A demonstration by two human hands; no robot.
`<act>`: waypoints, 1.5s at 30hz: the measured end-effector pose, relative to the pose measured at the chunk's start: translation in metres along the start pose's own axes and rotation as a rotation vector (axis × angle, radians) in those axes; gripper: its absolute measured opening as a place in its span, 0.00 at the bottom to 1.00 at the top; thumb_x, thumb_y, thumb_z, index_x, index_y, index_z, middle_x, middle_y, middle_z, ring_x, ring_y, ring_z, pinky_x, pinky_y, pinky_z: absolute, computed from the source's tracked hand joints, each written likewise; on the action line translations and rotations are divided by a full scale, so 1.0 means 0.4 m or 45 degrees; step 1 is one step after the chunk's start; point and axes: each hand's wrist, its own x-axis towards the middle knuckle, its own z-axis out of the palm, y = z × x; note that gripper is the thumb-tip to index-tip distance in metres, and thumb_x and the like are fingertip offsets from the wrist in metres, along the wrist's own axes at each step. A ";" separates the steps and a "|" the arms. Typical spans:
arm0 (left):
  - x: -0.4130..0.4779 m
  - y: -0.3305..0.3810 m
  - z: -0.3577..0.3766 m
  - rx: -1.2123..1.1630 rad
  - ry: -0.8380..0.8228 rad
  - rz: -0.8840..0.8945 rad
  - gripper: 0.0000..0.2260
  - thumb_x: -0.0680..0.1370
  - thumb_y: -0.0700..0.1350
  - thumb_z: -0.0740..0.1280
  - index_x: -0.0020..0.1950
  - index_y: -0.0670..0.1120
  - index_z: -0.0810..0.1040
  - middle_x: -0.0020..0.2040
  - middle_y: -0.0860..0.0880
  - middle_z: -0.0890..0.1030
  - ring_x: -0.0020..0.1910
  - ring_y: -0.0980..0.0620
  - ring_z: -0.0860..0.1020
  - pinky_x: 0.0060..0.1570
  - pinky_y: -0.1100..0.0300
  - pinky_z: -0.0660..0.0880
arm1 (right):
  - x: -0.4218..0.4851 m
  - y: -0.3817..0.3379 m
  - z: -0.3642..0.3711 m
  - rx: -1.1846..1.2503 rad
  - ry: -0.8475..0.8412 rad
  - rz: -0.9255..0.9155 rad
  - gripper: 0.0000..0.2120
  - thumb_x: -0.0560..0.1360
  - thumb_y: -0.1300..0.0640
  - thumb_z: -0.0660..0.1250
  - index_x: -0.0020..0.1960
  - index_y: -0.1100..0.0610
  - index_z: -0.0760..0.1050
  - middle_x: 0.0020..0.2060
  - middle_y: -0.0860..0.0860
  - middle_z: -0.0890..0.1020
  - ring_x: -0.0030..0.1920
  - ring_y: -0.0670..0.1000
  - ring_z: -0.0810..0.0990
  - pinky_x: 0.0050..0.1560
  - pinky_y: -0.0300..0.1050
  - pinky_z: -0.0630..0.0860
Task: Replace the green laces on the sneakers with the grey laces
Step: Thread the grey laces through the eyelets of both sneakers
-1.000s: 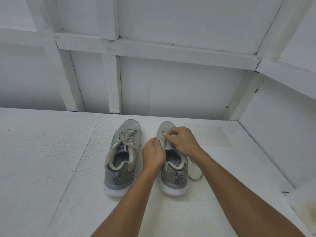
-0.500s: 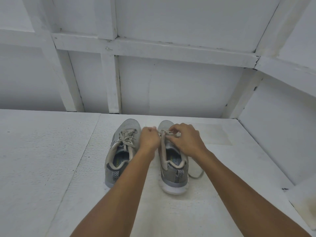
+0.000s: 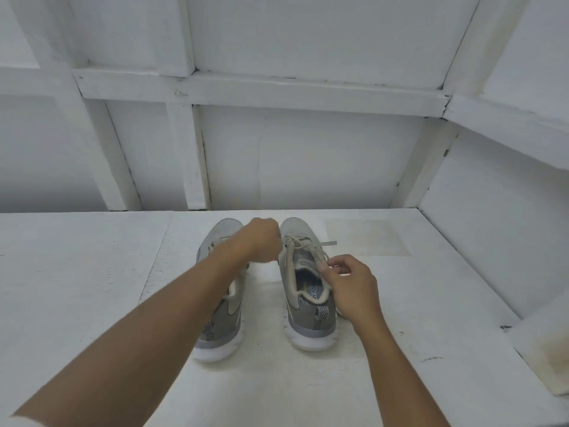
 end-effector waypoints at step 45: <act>-0.025 0.073 -0.025 -0.617 0.133 0.299 0.11 0.78 0.33 0.60 0.46 0.46 0.78 0.41 0.47 0.83 0.35 0.53 0.80 0.36 0.64 0.74 | 0.094 -0.005 -0.023 -0.112 -0.194 0.083 0.18 0.78 0.50 0.62 0.42 0.63 0.80 0.40 0.59 0.82 0.36 0.52 0.77 0.38 0.46 0.72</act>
